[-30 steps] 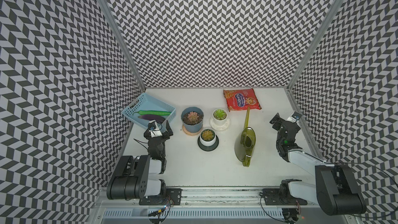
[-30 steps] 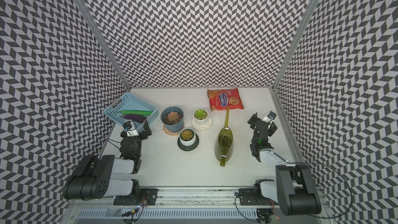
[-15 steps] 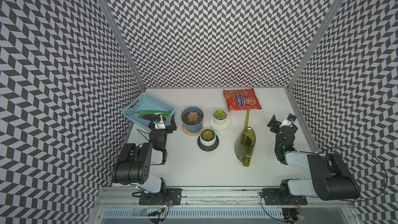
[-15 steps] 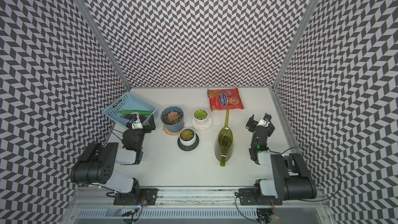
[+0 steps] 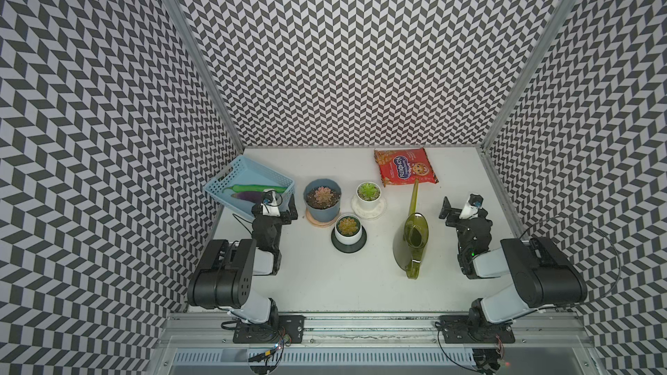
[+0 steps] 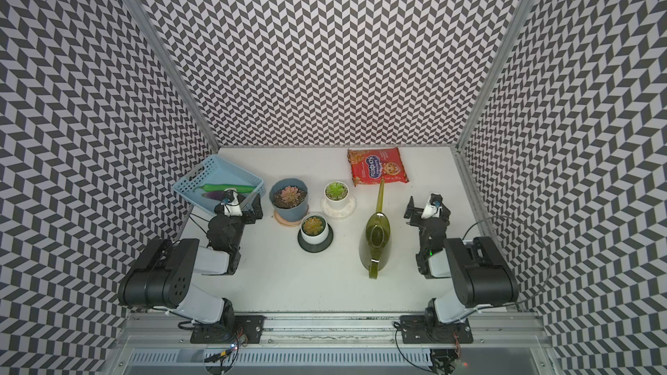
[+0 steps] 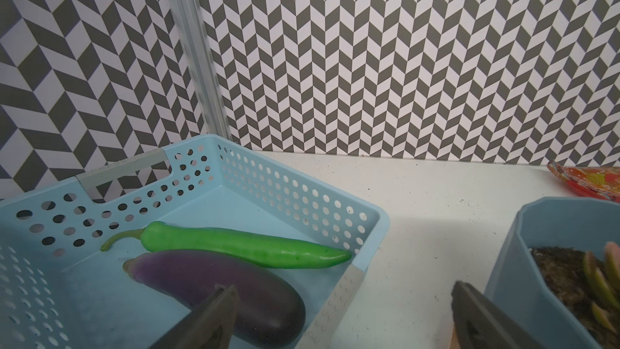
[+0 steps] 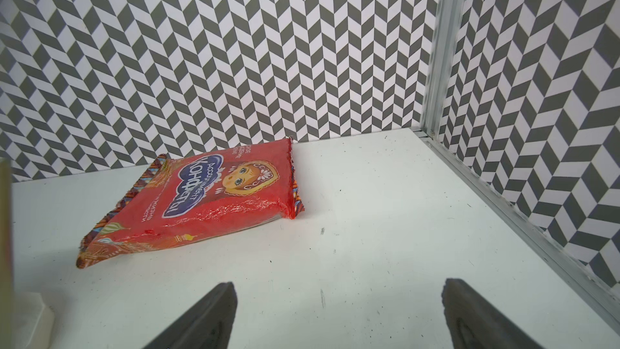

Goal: Water the succulent around the soil edge
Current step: Reset both arms

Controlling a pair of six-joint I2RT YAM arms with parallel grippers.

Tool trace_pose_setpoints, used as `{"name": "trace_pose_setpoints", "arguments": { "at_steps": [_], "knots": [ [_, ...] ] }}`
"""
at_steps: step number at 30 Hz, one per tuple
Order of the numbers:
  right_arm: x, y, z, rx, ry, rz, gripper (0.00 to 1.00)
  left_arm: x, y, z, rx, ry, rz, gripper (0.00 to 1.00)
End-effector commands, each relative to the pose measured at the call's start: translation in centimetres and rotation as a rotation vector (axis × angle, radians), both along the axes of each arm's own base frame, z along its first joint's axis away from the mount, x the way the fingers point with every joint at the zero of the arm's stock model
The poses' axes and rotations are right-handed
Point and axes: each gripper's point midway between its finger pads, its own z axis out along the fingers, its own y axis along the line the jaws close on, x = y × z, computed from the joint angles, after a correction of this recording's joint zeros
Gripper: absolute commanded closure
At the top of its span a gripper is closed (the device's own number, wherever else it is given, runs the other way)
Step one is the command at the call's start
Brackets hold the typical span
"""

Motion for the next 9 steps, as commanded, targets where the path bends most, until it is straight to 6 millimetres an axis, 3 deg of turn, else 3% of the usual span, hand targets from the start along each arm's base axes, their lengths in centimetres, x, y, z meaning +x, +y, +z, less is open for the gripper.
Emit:
{"name": "trace_pose_setpoints", "arguments": {
  "at_steps": [1,9],
  "knots": [
    [0.46,0.11,2.51,-0.002,-0.085,0.011,0.01,0.47,-0.07,0.55,0.010,-0.013,0.002,0.00],
    [0.46,0.08,2.26,-0.004,-0.074,0.010,0.00,0.48,-0.10,0.53,0.010,-0.012,0.001,0.00]
  ]
}}
